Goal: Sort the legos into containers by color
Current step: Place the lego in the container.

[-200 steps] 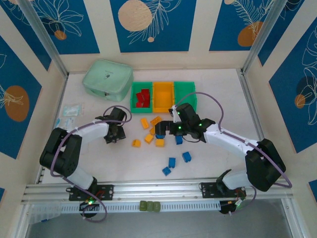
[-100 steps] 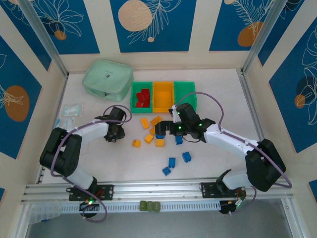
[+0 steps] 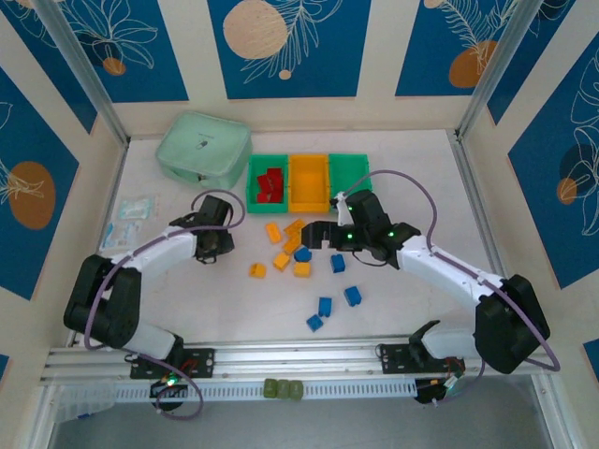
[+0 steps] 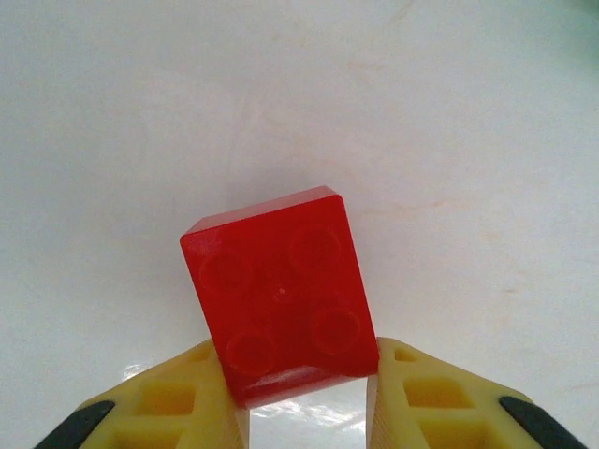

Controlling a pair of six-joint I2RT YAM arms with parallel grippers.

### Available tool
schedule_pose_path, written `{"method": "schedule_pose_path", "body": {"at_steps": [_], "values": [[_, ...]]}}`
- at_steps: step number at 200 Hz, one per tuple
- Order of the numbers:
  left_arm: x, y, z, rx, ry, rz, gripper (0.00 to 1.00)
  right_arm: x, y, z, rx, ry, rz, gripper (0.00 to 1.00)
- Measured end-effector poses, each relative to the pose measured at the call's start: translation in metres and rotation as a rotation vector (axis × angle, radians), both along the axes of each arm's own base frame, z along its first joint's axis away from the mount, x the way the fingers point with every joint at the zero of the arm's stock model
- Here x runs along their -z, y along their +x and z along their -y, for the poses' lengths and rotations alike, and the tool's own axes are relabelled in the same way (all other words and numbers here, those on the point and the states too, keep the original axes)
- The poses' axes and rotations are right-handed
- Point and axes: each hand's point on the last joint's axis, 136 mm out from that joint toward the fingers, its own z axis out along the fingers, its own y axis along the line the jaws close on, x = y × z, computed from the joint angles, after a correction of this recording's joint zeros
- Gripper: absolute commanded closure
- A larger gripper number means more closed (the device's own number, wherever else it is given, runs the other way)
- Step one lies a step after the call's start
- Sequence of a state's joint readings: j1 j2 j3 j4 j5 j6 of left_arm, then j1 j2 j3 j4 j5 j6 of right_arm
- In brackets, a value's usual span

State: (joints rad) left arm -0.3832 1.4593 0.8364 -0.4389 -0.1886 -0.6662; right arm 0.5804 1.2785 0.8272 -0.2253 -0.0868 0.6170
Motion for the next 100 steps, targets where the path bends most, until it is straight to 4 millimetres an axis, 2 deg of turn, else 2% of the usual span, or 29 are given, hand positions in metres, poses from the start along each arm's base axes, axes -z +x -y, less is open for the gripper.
{"method": "schedule_pose_path", "body": {"at_steps": [32, 64, 80, 100], "values": [[-0.041, 0.021, 0.024, 0.079, -0.026, 0.087, 0.70, -0.004, 0.006, 0.013, 0.030, 0.006, 0.009, 0.01], [-0.083, 0.054, 0.065, 0.193, -0.035, 0.170, 0.70, -0.008, 0.012, 0.024, 0.057, 0.014, 0.011, 0.01], [-0.093, 0.078, 0.083, 0.238, -0.023, 0.190, 0.69, -0.008, 0.014, 0.027, 0.063, 0.016, 0.010, 0.01], [-0.095, 0.107, 0.099, 0.277, 0.001, 0.189, 0.68, -0.008, 0.015, 0.030, 0.067, 0.017, 0.011, 0.01]]}}
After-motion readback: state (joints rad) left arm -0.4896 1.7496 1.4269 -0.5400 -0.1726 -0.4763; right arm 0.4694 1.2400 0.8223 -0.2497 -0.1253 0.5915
